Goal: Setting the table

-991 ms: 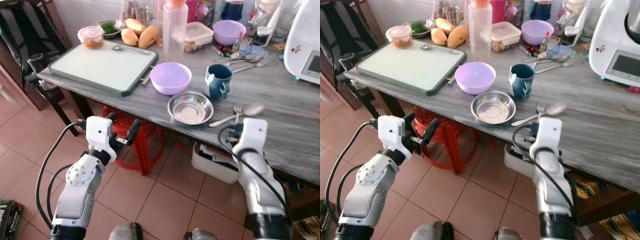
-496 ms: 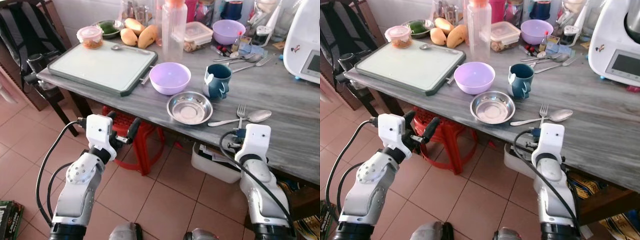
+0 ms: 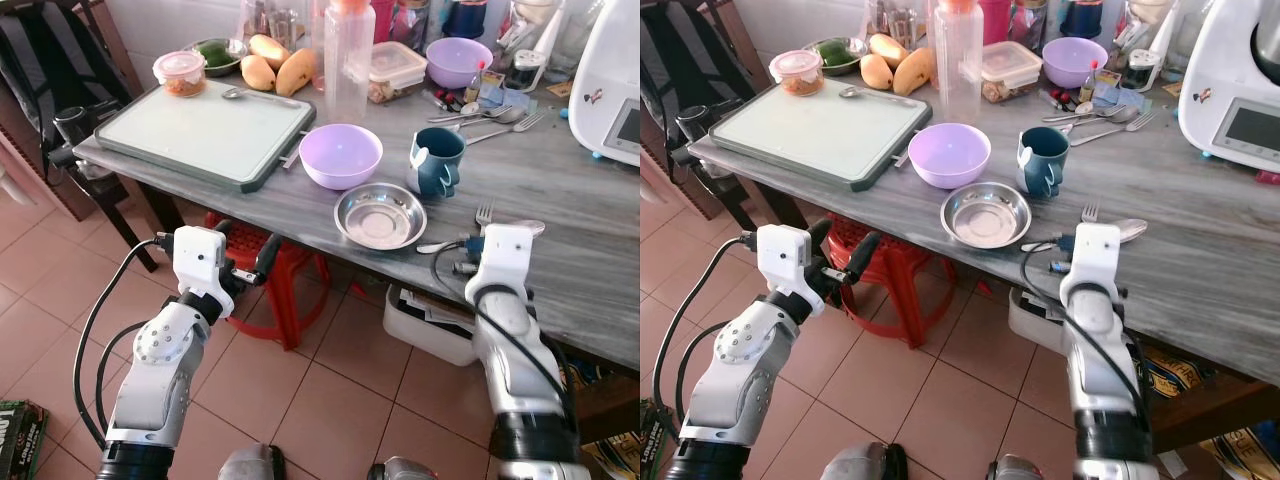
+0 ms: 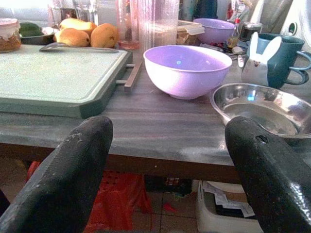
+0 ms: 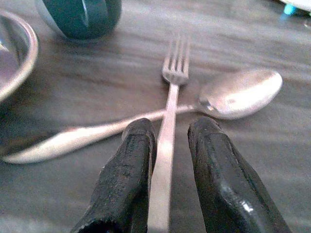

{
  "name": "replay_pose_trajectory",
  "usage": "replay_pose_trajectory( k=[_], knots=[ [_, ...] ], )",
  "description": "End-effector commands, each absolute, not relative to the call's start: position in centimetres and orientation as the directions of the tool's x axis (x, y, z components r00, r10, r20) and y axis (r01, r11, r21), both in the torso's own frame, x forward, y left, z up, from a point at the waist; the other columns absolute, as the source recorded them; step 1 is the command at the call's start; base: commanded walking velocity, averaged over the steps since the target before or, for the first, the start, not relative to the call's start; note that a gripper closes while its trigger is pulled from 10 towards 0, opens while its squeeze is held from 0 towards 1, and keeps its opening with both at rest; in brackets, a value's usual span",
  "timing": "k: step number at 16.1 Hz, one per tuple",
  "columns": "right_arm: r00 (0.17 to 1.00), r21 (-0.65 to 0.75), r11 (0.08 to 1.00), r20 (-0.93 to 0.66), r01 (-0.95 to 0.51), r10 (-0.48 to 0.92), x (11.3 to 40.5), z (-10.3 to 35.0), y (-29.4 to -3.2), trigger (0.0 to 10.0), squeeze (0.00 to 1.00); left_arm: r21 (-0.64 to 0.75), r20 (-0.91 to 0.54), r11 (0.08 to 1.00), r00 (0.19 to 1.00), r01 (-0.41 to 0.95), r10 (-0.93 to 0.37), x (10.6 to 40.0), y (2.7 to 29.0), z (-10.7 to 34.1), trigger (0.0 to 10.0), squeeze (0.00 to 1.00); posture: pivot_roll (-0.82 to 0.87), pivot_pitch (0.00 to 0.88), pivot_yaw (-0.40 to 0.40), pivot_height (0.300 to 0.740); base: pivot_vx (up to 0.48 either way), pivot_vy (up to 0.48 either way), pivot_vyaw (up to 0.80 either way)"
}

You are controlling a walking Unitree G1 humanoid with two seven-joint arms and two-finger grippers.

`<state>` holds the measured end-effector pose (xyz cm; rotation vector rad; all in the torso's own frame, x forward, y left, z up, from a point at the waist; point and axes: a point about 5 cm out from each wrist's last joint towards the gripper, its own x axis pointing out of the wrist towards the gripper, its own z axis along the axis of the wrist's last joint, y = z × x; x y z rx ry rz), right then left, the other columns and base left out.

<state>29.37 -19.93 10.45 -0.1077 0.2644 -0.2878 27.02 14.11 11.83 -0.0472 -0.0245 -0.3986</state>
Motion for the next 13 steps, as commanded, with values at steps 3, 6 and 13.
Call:
replay_pose_trajectory(
  k=[3,6,13],
  knots=[
    [0.925,-0.093,0.962,-0.263,0.257,-0.272,29.8,10.6,-20.1,10.0,1.00,-0.023,0.031,0.920,0.920,0.390,-0.390,27.3,14.2,11.8,10.0,0.00,0.01,0.000,0.057,0.740,0.000,0.000,0.00],
    [0.914,-0.085,0.953,-0.270,0.289,-0.302,29.7,10.9,-21.6,10.0,1.00,-0.024,0.029,0.919,0.919,0.394,-0.394,27.4,14.1,11.8,10.0,0.00,0.01,0.000,0.056,0.740,0.000,0.000,0.00],
    [0.923,0.013,0.954,-0.259,0.298,-0.285,29.1,10.4,-22.5,10.0,1.00,-0.012,-0.022,0.885,0.885,0.466,-0.466,27.4,14.4,11.1,10.0,0.00,-0.01,0.000,0.081,0.740,0.000,0.000,0.00]
  ],
)
